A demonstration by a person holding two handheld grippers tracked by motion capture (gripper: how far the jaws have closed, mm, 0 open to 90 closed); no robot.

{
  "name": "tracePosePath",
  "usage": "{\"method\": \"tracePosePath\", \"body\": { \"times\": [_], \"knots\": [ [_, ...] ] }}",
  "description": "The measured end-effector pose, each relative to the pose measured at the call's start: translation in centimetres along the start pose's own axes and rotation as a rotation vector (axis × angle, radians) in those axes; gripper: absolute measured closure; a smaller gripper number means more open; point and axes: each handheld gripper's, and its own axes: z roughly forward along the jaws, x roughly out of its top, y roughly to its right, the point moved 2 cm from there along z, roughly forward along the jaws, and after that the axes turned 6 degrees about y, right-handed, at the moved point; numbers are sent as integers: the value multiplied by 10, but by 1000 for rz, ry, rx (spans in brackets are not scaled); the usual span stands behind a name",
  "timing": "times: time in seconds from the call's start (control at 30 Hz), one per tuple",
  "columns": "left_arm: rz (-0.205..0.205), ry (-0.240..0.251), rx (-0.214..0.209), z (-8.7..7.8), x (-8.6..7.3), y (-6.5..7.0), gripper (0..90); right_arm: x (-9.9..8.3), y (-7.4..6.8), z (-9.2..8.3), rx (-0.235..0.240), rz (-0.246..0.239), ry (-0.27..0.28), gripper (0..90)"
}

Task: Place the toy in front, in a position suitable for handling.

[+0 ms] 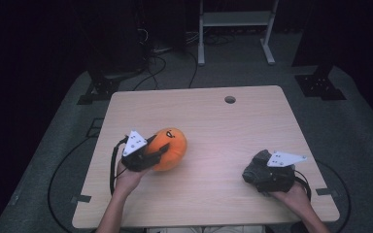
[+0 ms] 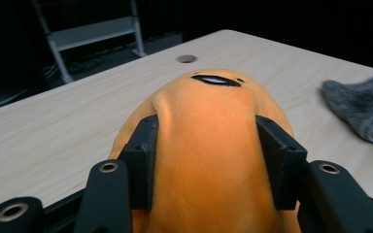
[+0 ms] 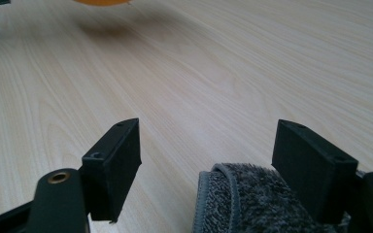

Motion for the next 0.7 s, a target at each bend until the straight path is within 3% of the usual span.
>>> {"method": "tracePosePath", "body": {
  "times": [0.17, 0.33, 0.47, 0.57, 0.7],
  "knots": [
    [11, -2, -62, 9, 2, 16, 484, 0, 2, -2, -5, 4, 2, 248],
    [47, -19, -127, 22, 2, 39, 483, -1, 4, -4, -13, 13, 9, 248],
    [54, -24, -151, 29, 0, 48, 481, -1, 4, -4, -15, 12, 8, 248],
    [56, -36, -192, 36, -2, 58, 480, -1, 4, -4, -16, 5, 7, 248],
    [63, -32, -206, 40, -2, 66, 478, -1, 4, -4, -18, 4, 2, 248]
  ]
}}
